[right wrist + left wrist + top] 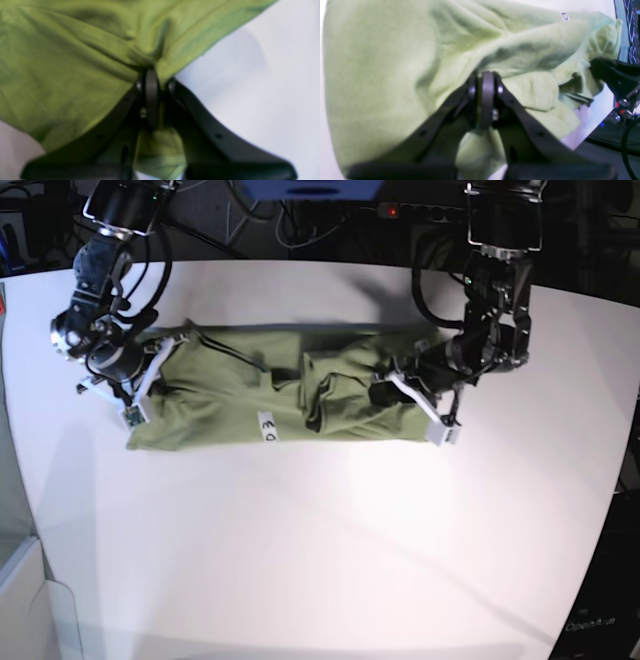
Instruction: Fold the T-shirt properly
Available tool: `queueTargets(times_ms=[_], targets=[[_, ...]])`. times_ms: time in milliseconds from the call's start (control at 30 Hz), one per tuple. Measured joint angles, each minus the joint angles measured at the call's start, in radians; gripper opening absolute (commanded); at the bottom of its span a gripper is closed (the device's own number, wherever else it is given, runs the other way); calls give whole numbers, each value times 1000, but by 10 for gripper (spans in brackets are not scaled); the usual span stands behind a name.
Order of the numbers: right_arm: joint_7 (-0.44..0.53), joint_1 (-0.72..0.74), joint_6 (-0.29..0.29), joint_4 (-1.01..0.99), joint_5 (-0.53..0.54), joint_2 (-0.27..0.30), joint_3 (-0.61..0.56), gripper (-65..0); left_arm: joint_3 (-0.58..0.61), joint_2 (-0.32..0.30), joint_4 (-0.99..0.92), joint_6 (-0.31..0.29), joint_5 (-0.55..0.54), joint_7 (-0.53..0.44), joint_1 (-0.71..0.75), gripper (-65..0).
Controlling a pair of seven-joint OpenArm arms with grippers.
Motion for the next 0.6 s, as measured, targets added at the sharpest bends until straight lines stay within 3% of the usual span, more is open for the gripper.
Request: queueTargets(times_ms=[233,367,600], targets=[[-9,-23,-2,140,-6,16,-50,-646,0,0,0,0,-1,4,0,-624],[-88,-50,-4,210,-16,25,-121,-646,0,0,0,0,-1,4,0,-624],[-144,-61,-6,283,-13,14,-241,-647,0,0,0,0,0,6,-2,-624]])
